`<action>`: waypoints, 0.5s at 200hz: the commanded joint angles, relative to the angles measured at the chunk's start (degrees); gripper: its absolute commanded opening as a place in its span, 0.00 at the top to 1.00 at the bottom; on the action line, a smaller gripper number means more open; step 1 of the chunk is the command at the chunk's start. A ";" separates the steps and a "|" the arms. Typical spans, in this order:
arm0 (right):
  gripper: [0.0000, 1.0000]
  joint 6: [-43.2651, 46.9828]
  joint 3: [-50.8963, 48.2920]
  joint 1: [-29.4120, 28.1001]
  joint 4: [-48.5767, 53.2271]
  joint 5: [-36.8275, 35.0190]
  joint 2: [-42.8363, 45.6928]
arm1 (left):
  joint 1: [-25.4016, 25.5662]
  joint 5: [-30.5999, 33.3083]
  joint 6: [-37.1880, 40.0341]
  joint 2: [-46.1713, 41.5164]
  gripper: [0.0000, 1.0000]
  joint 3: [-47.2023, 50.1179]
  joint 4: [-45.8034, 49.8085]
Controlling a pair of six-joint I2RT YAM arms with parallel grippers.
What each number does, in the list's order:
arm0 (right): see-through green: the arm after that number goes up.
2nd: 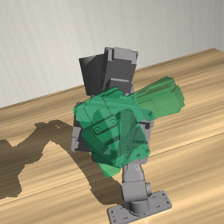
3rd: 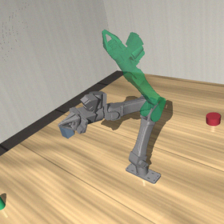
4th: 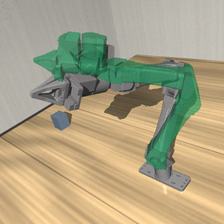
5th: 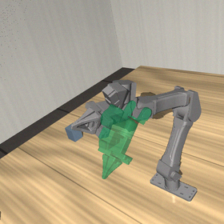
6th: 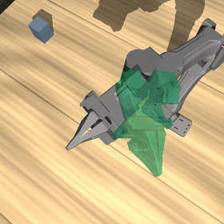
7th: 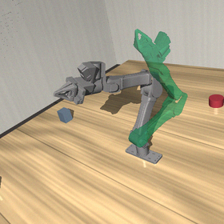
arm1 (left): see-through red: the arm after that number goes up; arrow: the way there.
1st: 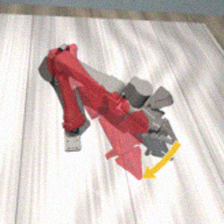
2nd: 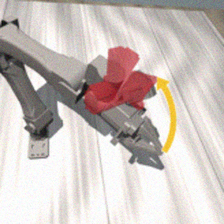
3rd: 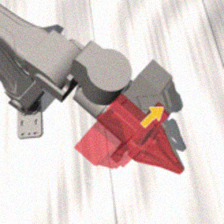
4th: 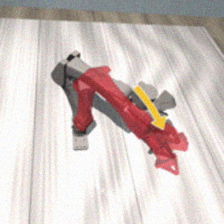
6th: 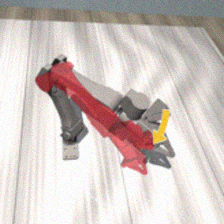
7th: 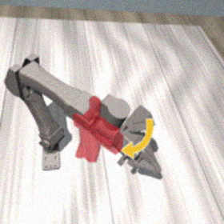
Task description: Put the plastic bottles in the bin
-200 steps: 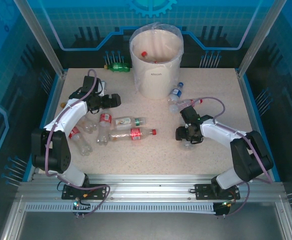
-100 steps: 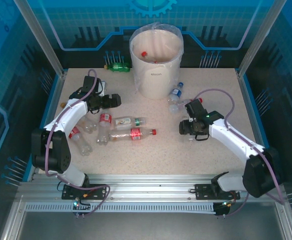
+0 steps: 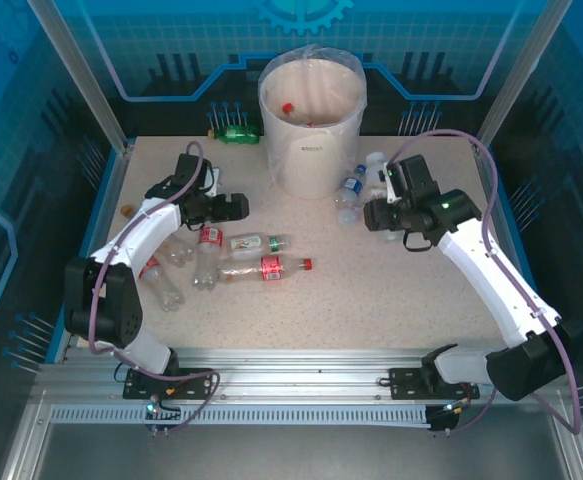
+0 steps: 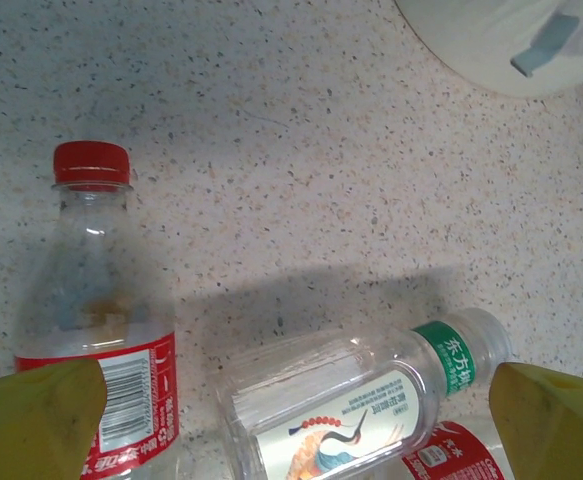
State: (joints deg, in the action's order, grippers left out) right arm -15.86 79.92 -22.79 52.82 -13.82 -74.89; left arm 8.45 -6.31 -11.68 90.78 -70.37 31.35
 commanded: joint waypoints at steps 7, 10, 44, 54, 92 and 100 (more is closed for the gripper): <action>0.39 4.61 9.84 1.66 0.79 -1.78 -2.15 | 1.12 -1.43 -0.45 -2.47 0.01 -2.73 1.77; 0.39 4.85 10.86 1.75 0.53 -1.67 -2.56 | 1.27 -1.43 -0.45 -2.55 0.01 -2.89 1.92; 0.39 7.44 23.65 2.48 -2.55 0.34 -8.68 | 1.82 -1.26 -0.16 -3.53 0.01 -3.79 3.80; 0.40 8.09 26.98 2.48 -3.85 0.74 -11.00 | 1.91 -1.17 -0.18 -3.93 0.01 -4.24 4.73; 0.42 11.38 40.21 3.07 -4.59 2.26 -20.93 | 1.92 -2.39 -0.45 -6.33 0.01 -5.61 9.87; 0.42 11.86 42.46 3.13 -4.95 2.81 -22.97 | 1.92 -2.23 -0.66 -7.52 0.01 -4.81 10.39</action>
State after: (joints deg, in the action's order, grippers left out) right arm -7.16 116.16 -20.64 49.47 -12.91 -92.84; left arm 10.04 -7.03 -11.88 87.39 -74.35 36.64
